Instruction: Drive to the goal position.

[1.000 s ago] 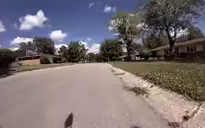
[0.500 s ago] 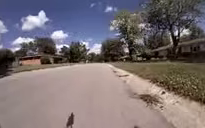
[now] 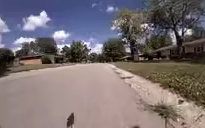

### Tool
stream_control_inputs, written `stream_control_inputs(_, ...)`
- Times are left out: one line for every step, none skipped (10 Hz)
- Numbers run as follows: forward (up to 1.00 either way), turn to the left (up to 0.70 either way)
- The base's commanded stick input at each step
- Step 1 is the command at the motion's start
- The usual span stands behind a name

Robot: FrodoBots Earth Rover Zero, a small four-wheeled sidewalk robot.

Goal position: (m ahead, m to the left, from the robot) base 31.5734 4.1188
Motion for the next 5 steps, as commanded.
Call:
stream_control_inputs(0.85, 0.02)
stream_control_inputs(0.85, 0.02)
stream_control_inputs(0.85, 0.02)
stream_control_inputs(0.85, 0.02)
stream_control_inputs(0.85, 0.02)
